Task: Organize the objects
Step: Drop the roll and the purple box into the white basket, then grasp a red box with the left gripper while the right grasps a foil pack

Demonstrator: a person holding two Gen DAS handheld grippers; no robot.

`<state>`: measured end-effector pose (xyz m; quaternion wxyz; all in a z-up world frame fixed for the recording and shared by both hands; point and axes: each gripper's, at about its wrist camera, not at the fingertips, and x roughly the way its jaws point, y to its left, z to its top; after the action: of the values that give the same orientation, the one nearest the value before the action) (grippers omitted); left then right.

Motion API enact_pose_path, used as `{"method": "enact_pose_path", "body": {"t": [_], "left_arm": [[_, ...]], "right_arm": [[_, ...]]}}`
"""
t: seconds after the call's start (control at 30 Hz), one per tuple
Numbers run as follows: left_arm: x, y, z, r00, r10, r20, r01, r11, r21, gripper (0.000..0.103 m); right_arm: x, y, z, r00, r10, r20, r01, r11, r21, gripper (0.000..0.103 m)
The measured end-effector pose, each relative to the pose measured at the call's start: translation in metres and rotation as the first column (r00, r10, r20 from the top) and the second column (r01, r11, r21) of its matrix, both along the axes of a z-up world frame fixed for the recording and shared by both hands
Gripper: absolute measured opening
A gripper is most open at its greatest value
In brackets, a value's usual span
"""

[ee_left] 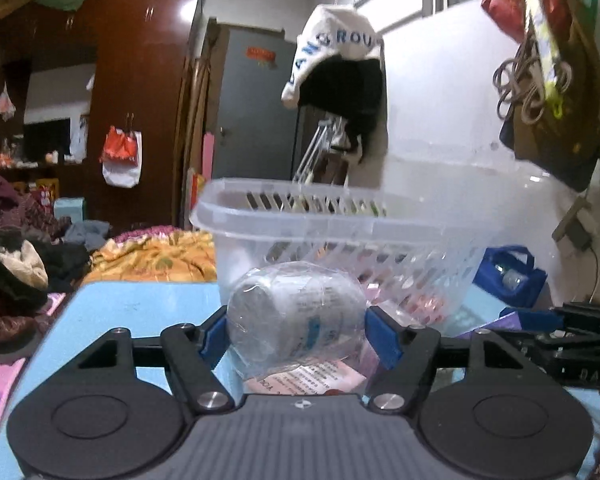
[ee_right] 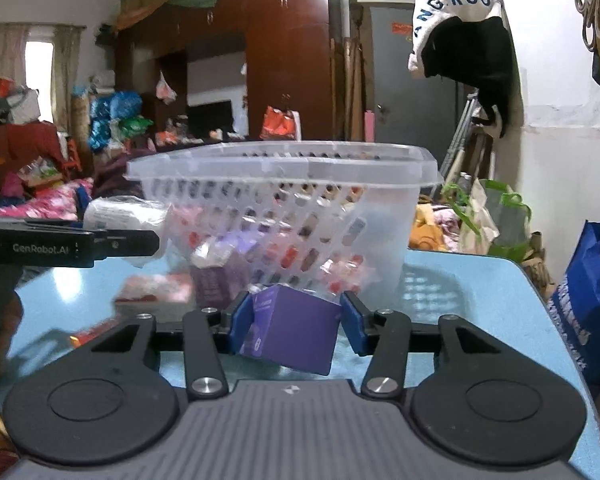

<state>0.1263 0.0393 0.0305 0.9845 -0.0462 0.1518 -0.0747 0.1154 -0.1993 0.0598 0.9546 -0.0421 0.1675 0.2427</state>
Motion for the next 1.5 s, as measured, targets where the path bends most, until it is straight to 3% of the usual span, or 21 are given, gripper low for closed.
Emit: {"method": "enact_pose_path", "body": {"t": [0.13,0.3,0.4,0.5,0.57,0.6,0.63,0.67,0.8,0.93,1.03,1.2,1.27,1.37,1.5], "left_arm": [[-0.014,0.007,0.018,0.998,-0.043,0.052,0.047,0.997,-0.069,0.074],[0.015,-0.001,0.069,0.994,-0.046,0.096,0.051,0.998,-0.046,0.074],[0.062,-0.005,0.089,0.999,-0.027,0.034,0.03,0.997,-0.069,0.074],[0.103,-0.004,0.091,0.998,-0.045,-0.033,0.041,0.992,-0.119,0.074],[0.12,-0.005,0.086,0.996,-0.061,-0.066,0.053,0.991,-0.125,0.079],[0.126,-0.007,0.082,0.994,-0.064,-0.089,0.053,0.992,-0.115,0.08],[0.129,-0.011,0.079,0.993,-0.054,-0.105,0.044,0.995,-0.091,0.08],[0.128,-0.013,0.077,0.992,-0.043,-0.12,0.036,0.998,-0.056,0.08],[0.1,-0.015,0.078,0.996,-0.034,-0.084,0.033,0.999,-0.009,0.08],[0.031,-0.014,0.065,0.998,-0.064,-0.009,0.065,0.998,0.006,0.085],[-0.003,-0.019,0.033,0.993,-0.092,-0.067,0.095,0.995,0.04,0.086],[-0.013,-0.026,-0.015,0.977,-0.095,-0.189,0.106,0.993,0.053,0.086],[-0.012,-0.03,-0.027,0.971,-0.098,-0.216,0.113,0.992,0.059,0.086],[-0.011,-0.036,-0.037,0.965,-0.103,-0.242,0.126,0.989,0.083,0.085],[-0.014,-0.04,-0.043,0.962,-0.096,-0.254,0.129,0.985,0.116,0.085]], "right_arm": [[-0.012,-0.005,0.018,0.999,0.004,0.042,-0.005,1.0,0.03,0.05],[-0.01,0.005,0.073,0.98,-0.017,0.196,0.011,0.999,0.031,0.049],[0.024,0.02,0.104,0.966,-0.066,0.251,0.069,0.998,-0.003,0.049],[0.07,0.027,0.112,0.98,-0.079,0.182,0.081,0.997,0.001,0.049],[0.088,0.028,0.107,0.985,-0.075,0.158,0.073,0.997,0.02,0.056],[0.093,0.029,0.103,0.985,-0.075,0.158,0.073,0.997,0.018,0.082],[0.096,0.031,0.1,0.985,-0.074,0.154,0.074,0.997,0.005,0.096],[0.098,0.032,0.097,0.984,-0.084,0.16,0.085,0.996,0.0,0.103],[0.082,0.019,0.093,0.992,-0.068,0.106,0.065,0.997,0.033,0.103],[0.042,-0.002,0.078,0.994,-0.022,0.108,0.014,0.997,0.078,0.103],[0.024,-0.007,0.051,0.998,-0.004,0.059,0.001,0.999,0.046,0.103],[0.038,0.002,0.011,0.994,0.044,-0.104,-0.042,0.999,0.019,0.103],[0.048,0.014,0.005,0.989,0.059,-0.134,-0.062,0.998,-0.013,0.1],[0.058,0.026,0.001,0.981,0.07,-0.182,-0.079,0.996,-0.044,0.084],[0.063,0.044,-0.007,0.974,0.078,-0.213,-0.097,0.992,-0.08,0.084]]}}
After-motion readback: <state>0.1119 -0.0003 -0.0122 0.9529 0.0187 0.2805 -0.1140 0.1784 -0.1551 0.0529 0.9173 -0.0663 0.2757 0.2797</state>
